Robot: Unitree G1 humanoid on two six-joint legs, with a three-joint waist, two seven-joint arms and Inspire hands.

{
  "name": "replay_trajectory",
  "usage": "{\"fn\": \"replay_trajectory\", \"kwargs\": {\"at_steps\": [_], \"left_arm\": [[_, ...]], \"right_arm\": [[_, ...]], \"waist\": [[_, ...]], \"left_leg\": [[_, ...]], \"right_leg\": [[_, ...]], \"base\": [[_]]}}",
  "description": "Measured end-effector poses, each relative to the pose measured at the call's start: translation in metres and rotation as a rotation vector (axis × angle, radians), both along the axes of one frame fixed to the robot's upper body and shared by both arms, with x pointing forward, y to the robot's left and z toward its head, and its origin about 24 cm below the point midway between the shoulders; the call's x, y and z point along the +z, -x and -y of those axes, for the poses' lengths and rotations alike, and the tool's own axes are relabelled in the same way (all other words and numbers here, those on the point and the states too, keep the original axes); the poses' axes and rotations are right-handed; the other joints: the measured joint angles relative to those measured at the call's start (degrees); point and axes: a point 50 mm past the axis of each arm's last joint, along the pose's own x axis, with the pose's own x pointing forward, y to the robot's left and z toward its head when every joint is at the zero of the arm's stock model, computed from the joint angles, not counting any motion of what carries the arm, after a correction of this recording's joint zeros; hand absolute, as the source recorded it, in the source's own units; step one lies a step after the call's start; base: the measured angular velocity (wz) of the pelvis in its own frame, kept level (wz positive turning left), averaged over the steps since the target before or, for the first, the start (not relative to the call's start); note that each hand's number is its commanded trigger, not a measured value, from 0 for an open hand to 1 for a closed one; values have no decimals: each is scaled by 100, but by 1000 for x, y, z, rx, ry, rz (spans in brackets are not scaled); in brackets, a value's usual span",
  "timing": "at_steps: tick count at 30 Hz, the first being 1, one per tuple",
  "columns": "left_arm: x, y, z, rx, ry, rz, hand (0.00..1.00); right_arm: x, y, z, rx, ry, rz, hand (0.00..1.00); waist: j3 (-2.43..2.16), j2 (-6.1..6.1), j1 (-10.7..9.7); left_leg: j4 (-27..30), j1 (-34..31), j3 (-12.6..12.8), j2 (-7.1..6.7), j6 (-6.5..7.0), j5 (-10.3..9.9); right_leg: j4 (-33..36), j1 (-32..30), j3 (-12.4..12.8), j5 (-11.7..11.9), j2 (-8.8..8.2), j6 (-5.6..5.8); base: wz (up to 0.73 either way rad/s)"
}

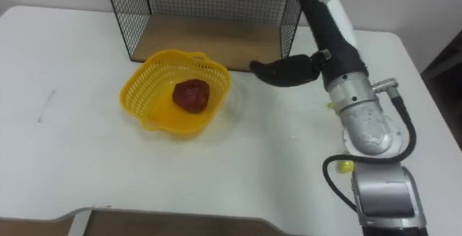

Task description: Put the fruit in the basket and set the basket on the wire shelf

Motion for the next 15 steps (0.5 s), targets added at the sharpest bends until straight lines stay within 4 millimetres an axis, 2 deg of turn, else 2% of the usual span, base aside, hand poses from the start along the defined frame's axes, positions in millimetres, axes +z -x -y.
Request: {"fn": "replay_trajectory", "kwargs": {"at_steps": [1,4,6,8,11,15], "left_arm": [[0,0,-1,2,-2,2,0],[0,3,-1,27,0,-3,0],[0,7,-2,45,-2,-10,0],[0,12,-4,68,-12,-28,0],[1,14,-6,79,-19,-44,0],[1,14,-7,81,-26,-47,0]], "right_arm": [[3,1,8,-41,-20,25,0],[3,2,27,-158,-53,55,0],[-5,2,37,-214,-73,37,0],[-24,0,48,-287,-92,-35,0],[-43,3,56,-340,-100,-124,0],[-57,3,62,-379,-99,-185,0]], "waist": [[32,14,-17],[42,32,-95],[47,72,-168],[10,126,-281],[-41,201,-345],[-48,171,-371]], "left_leg": [[20,8,-10,0,1,-3],[26,-13,-13,-3,1,-4],[28,-15,-15,-3,2,-3],[25,-15,-9,-3,2,-3],[9,1,9,-3,3,-1],[1,14,23,1,1,5]], "right_leg": [[-27,34,-4,1,3,1],[-84,46,-39,3,6,4],[-81,44,-42,3,5,3],[-81,36,-41,2,2,4],[-76,27,-34,2,-2,4],[-71,18,-8,2,-2,4]], "base": [[4],[0],[0],[0],[-3],[-1]]}}
